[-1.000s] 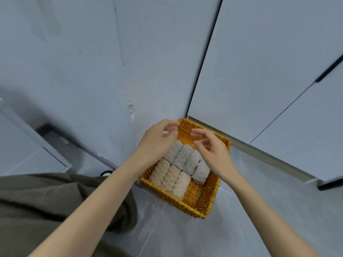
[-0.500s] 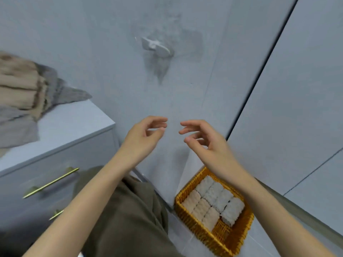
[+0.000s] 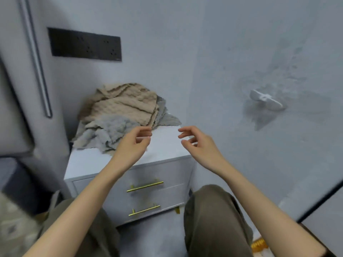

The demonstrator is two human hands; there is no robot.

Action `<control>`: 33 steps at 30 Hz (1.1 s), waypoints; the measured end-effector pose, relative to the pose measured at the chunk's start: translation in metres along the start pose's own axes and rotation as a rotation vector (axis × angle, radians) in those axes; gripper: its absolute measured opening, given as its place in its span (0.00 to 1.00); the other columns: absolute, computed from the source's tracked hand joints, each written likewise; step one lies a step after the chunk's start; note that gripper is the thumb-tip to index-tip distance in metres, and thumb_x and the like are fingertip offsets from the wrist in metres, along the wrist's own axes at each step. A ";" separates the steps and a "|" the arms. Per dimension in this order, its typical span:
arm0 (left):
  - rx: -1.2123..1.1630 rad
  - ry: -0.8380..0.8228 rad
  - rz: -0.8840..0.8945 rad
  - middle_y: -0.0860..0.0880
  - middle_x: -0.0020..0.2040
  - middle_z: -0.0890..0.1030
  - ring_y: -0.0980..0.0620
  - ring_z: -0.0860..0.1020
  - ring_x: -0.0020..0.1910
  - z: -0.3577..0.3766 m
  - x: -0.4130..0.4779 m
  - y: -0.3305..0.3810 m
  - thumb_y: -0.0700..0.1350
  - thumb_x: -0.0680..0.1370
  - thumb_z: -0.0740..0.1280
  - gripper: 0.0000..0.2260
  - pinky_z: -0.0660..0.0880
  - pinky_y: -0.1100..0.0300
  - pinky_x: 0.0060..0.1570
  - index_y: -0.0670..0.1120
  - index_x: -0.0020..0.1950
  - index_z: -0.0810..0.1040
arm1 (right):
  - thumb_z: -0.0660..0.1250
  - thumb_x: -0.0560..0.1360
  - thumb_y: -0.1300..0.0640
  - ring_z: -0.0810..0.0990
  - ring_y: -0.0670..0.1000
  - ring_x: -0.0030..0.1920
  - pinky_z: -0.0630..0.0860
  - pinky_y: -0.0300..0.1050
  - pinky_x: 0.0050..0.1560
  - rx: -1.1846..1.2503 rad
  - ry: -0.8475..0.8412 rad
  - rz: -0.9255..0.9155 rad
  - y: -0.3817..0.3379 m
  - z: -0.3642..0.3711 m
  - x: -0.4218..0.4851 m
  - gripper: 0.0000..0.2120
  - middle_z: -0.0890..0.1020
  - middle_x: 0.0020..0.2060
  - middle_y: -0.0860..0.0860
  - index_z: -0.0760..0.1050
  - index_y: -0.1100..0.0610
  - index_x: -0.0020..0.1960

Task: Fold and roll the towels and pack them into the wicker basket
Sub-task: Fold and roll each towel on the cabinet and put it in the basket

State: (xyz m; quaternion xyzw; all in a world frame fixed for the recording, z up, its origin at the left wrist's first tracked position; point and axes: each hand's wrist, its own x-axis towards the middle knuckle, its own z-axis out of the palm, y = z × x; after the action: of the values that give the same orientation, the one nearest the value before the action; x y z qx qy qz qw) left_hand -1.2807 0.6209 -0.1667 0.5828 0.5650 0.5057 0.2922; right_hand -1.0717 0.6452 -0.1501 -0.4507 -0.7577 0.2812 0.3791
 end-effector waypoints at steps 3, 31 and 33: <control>0.086 0.079 -0.037 0.52 0.57 0.78 0.55 0.76 0.54 -0.018 0.013 -0.031 0.39 0.78 0.62 0.13 0.70 0.69 0.46 0.50 0.61 0.74 | 0.63 0.77 0.60 0.76 0.41 0.39 0.71 0.28 0.41 -0.054 -0.076 -0.012 0.007 0.030 0.029 0.13 0.80 0.52 0.45 0.74 0.50 0.60; 0.981 0.262 0.191 0.49 0.72 0.67 0.44 0.61 0.65 -0.021 0.079 -0.105 0.49 0.69 0.71 0.26 0.55 0.51 0.56 0.51 0.67 0.71 | 0.60 0.74 0.62 0.64 0.50 0.33 0.58 0.47 0.35 0.080 0.109 0.205 0.066 0.099 0.113 0.09 0.68 0.32 0.53 0.65 0.59 0.36; 0.970 0.225 0.241 0.50 0.69 0.71 0.45 0.63 0.70 -0.013 0.076 -0.100 0.50 0.69 0.70 0.25 0.53 0.51 0.60 0.50 0.65 0.73 | 0.58 0.74 0.59 0.64 0.50 0.34 0.58 0.47 0.37 0.139 0.168 0.250 0.073 0.082 0.113 0.08 0.66 0.32 0.53 0.64 0.56 0.36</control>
State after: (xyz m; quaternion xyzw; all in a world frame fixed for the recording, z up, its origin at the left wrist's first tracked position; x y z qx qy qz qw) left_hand -1.3405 0.7099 -0.2341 0.6544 0.6914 0.2750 -0.1349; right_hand -1.1402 0.7719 -0.2157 -0.5363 -0.6401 0.3392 0.4332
